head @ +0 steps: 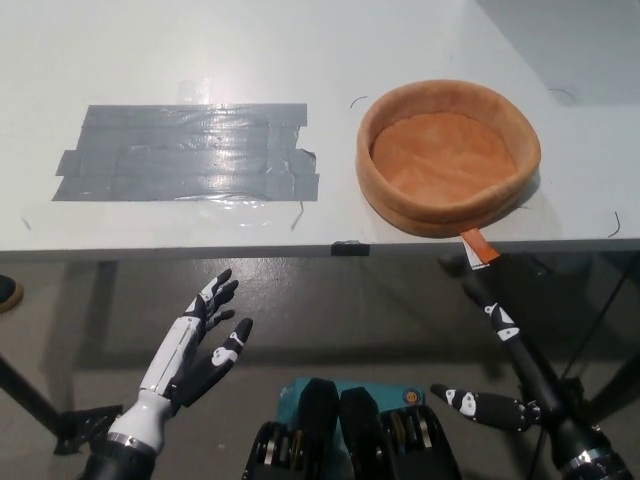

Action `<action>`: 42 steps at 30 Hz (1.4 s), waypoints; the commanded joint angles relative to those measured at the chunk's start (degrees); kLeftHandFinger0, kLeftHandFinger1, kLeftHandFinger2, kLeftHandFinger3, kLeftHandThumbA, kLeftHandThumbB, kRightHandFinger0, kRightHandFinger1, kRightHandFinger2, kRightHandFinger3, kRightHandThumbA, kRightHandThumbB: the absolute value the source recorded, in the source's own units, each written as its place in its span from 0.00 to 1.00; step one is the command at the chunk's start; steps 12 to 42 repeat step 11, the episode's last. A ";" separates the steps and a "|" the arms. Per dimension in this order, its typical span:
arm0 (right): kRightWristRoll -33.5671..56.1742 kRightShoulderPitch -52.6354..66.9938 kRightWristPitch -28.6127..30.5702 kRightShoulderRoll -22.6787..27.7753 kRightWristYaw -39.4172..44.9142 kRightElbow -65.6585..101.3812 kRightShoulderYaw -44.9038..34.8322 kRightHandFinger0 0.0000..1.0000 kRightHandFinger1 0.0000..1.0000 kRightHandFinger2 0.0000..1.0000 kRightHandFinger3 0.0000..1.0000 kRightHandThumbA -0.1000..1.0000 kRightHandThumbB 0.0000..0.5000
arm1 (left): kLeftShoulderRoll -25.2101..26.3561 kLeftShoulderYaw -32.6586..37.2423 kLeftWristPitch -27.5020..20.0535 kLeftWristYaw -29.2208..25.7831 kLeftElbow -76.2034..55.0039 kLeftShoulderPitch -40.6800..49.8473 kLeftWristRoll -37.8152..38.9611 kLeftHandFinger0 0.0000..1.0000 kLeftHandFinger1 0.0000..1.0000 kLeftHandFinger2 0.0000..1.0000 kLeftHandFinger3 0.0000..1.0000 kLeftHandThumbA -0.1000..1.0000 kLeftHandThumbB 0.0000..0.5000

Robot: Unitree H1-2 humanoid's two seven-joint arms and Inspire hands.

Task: An emotional support dumpling is kept in a soft plate infront in the middle of the desk infront of the robot. The robot extends its right arm to pick up the dumpling and hands it to a person

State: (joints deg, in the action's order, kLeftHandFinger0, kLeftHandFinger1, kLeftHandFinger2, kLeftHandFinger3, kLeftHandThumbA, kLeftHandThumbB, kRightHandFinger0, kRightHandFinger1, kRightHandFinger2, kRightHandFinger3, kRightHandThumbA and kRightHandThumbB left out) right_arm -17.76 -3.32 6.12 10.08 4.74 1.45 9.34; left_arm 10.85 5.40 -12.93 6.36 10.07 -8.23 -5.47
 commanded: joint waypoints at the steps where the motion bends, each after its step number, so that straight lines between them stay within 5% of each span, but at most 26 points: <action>1: 0.48 -1.08 2.49 0.60 -0.55 0.36 -0.62 1.00 1.00 1.00 1.00 0.87 0.58 | -0.12 -0.51 -1.77 -0.42 -1.58 -0.14 -0.11 0.95 1.00 1.00 1.00 0.69 0.55; 42: 0.30 -1.63 1.74 0.70 0.20 0.53 -0.16 1.00 1.00 1.00 1.00 0.88 0.58 | 0.07 -0.66 -1.78 -0.51 -1.93 -0.14 -0.26 0.95 1.00 1.00 1.00 0.67 0.54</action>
